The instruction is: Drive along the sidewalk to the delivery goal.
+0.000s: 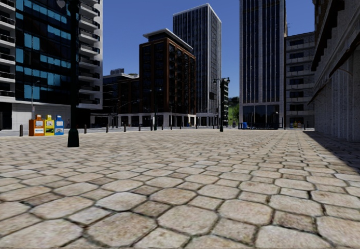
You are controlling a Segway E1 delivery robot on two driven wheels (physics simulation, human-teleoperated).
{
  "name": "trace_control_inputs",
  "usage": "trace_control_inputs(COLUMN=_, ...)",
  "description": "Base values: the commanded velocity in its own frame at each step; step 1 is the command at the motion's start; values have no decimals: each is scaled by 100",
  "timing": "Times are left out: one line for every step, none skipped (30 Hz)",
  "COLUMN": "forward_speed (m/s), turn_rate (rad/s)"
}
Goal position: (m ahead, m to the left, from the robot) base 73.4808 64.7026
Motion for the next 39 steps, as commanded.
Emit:
trace_control_inputs(forward_speed=200, turn_rate=0)
trace_control_inputs(forward_speed=200, turn_rate=0)
trace_control_inputs(forward_speed=200, turn_rate=0)
trace_control_inputs(forward_speed=200, turn_rate=0)
trace_control_inputs(forward_speed=200, turn_rate=0)
trace_control_inputs(forward_speed=200, turn_rate=0)
trace_control_inputs(forward_speed=200, turn_rate=0)
trace_control_inputs(forward_speed=200, turn_rate=0)
trace_control_inputs(forward_speed=200, turn_rate=0)
trace_control_inputs(forward_speed=200, turn_rate=0)
trace_control_inputs(forward_speed=200, turn_rate=0)
trace_control_inputs(forward_speed=200, turn_rate=0)
trace_control_inputs(forward_speed=200, turn_rate=0)
trace_control_inputs(forward_speed=200, turn_rate=0)
trace_control_inputs(forward_speed=200, turn_rate=0)
trace_control_inputs(forward_speed=200, turn_rate=0)
trace_control_inputs(forward_speed=200, turn_rate=0)
trace_control_inputs(forward_speed=200, turn_rate=0)
trace_control_inputs(forward_speed=200, turn_rate=0)
trace_control_inputs(forward_speed=200, turn_rate=0)
trace_control_inputs(forward_speed=200, turn_rate=0)
trace_control_inputs(forward_speed=200, turn_rate=0)
trace_control_inputs(forward_speed=200, turn_rate=0)
trace_control_inputs(forward_speed=200, turn_rate=0)
trace_control_inputs(forward_speed=200, turn_rate=0)
trace_control_inputs(forward_speed=200, turn_rate=0)
trace_control_inputs(forward_speed=200, turn_rate=0)
trace_control_inputs(forward_speed=200, turn_rate=0)
trace_control_inputs(forward_speed=200, turn_rate=0)
trace_control_inputs(forward_speed=200, turn_rate=0)
trace_control_inputs(forward_speed=200, turn_rate=0)
trace_control_inputs(forward_speed=200, turn_rate=0)
trace_control_inputs(forward_speed=200, turn_rate=0)
trace_control_inputs(forward_speed=200, turn_rate=0)
trace_control_inputs(forward_speed=200, turn_rate=0)
trace_control_inputs(forward_speed=200, turn_rate=0)
trace_control_inputs(forward_speed=200, turn_rate=0)
trace_control_inputs(forward_speed=200, turn_rate=0)
trace_control_inputs(forward_speed=200, turn_rate=0)
